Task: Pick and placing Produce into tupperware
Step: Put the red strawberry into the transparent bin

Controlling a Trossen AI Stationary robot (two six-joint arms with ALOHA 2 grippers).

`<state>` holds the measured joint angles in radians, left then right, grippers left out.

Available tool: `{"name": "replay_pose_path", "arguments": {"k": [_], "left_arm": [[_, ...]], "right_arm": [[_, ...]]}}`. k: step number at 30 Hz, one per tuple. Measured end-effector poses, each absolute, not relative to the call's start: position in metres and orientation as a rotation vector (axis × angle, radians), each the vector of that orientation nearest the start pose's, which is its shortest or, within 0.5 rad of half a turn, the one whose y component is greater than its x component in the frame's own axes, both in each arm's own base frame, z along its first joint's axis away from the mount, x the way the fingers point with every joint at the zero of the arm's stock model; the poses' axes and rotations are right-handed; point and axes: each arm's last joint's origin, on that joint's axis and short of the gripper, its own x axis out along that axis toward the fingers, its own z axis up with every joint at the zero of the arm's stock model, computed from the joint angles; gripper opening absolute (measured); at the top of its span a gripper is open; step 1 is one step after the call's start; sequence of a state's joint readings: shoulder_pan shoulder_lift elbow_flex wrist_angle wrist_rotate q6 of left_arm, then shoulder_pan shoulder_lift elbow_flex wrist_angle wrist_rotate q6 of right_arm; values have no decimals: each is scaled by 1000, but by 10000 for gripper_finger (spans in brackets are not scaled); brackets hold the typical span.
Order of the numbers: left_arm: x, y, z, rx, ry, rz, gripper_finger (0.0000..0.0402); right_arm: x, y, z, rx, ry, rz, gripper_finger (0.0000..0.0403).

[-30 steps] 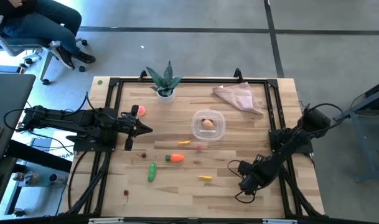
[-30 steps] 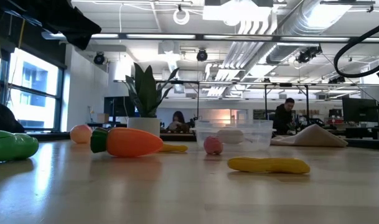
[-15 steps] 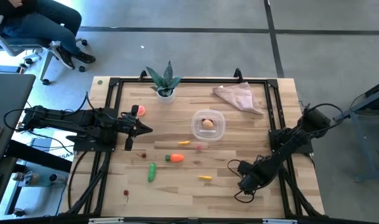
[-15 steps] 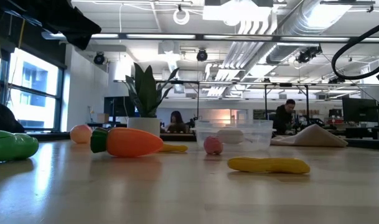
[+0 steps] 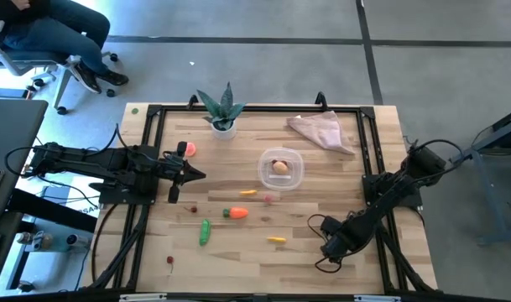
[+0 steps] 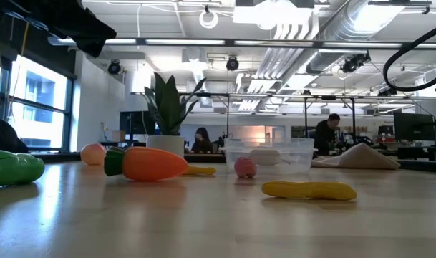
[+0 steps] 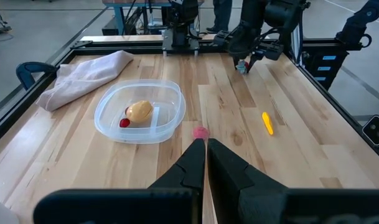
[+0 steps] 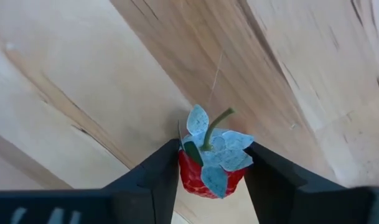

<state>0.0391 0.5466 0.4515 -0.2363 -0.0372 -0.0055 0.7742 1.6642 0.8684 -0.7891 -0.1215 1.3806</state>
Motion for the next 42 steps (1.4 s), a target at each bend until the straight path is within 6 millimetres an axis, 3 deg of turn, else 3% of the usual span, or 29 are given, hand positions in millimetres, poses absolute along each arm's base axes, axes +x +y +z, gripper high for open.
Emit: {"name": "replay_pose_path", "arguments": {"k": [42], "left_arm": [[135,6,246,-6,332,77,7]], "right_arm": [[182,182,137,618,1593,-566,133]]}}
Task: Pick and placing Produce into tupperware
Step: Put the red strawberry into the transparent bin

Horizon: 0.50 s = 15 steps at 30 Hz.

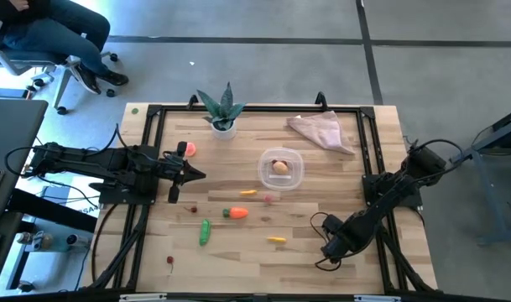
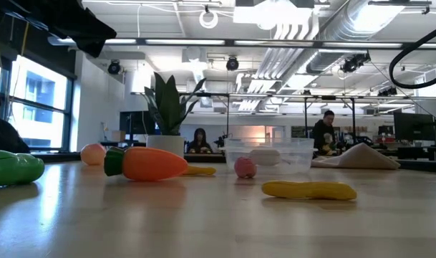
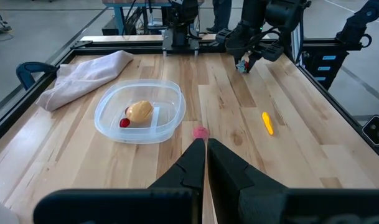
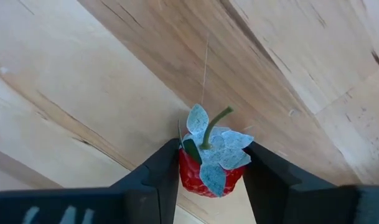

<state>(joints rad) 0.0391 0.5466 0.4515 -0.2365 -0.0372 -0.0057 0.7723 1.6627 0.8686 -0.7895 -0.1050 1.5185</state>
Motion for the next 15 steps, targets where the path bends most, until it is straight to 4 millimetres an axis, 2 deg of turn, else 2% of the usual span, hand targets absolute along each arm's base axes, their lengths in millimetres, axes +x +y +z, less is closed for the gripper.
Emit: {"name": "replay_pose_path", "arguments": {"k": [4,8,11,15], "left_arm": [[135,6,246,-6,331,77,7],[135,6,246,-6,332,77,7],[135,6,246,-6,331,77,7],[135,6,246,-6,331,77,7]], "right_arm": [[185,184,141,606,1568,-574,133],[198,186,155,571,1488,-542,132],[213,187,171,541,1410,-504,132],[236,177,198,464,1300,-520,132]]}}
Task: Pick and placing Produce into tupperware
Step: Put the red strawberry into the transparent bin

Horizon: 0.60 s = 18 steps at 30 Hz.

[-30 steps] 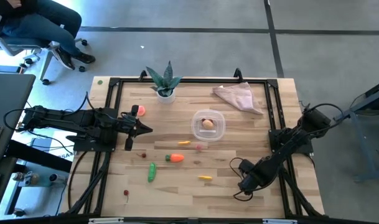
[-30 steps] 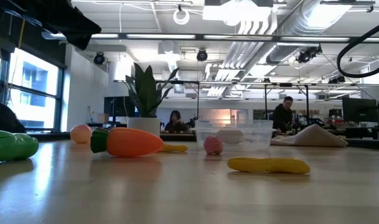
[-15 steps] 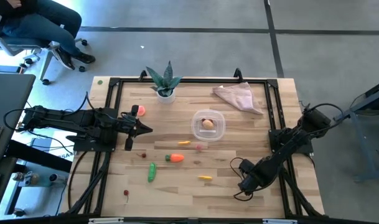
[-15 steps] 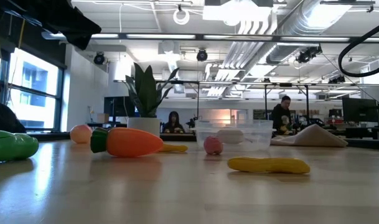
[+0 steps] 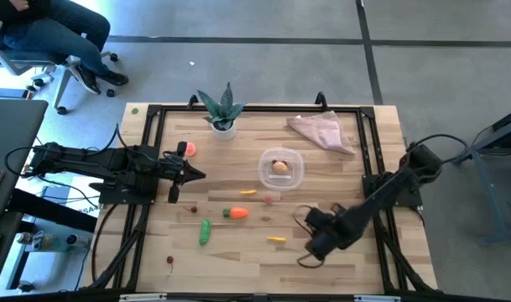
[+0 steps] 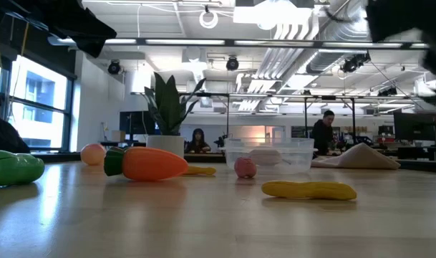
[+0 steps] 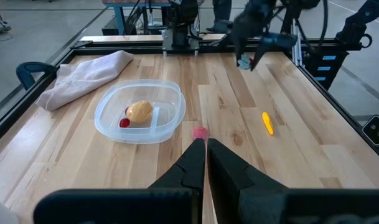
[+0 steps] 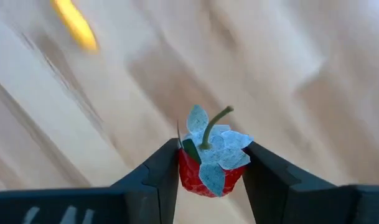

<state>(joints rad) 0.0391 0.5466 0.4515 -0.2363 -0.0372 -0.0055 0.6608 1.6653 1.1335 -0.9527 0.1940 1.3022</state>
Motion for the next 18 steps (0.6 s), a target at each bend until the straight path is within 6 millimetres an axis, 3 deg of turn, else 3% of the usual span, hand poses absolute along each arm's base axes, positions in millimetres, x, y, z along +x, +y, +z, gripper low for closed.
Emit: {"name": "replay_pose_path", "arguments": {"k": [6,12,15,18], "left_arm": [[135,6,246,-6,332,77,7],[135,6,246,-6,331,77,7],[135,6,246,-6,331,77,7],[135,6,246,-6,331,77,7]], "right_arm": [[279,142,251,320,1119,-537,132],[321,83,302,204,980,-516,132],[332,45,316,201,957,-531,132],[336,9,312,255,997,-521,132]]}}
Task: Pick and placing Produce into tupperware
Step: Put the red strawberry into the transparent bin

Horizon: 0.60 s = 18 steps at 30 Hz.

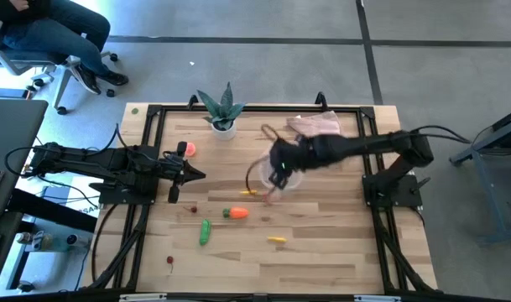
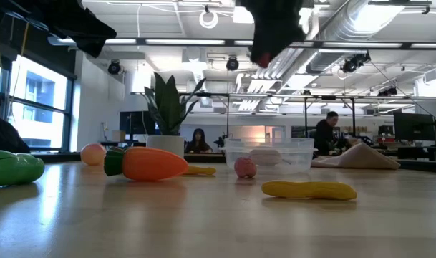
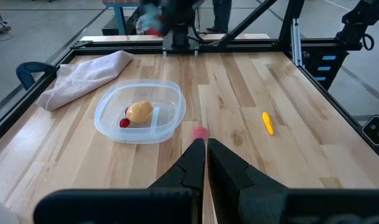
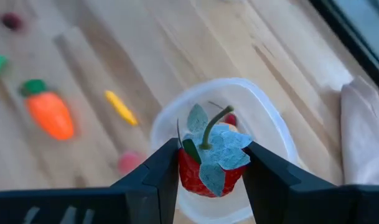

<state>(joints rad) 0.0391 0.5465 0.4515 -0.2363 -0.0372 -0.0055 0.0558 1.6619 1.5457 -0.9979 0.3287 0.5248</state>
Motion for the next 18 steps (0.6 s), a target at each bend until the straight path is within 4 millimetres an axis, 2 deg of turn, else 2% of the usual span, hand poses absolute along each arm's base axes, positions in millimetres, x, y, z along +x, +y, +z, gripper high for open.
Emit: {"name": "replay_pose_path", "arguments": {"k": [5,9,13,18], "left_arm": [[135,6,246,-6,331,77,7],[135,6,246,-6,331,77,7],[135,6,246,-6,331,77,7],[135,6,246,-6,332,77,7]], "right_arm": [[337,-36,280,351,1043,-483,132],[339,-62,255,421,968,-420,132],[337,-80,234,468,903,-384,132],[329,-89,211,497,897,-375,132]]}}
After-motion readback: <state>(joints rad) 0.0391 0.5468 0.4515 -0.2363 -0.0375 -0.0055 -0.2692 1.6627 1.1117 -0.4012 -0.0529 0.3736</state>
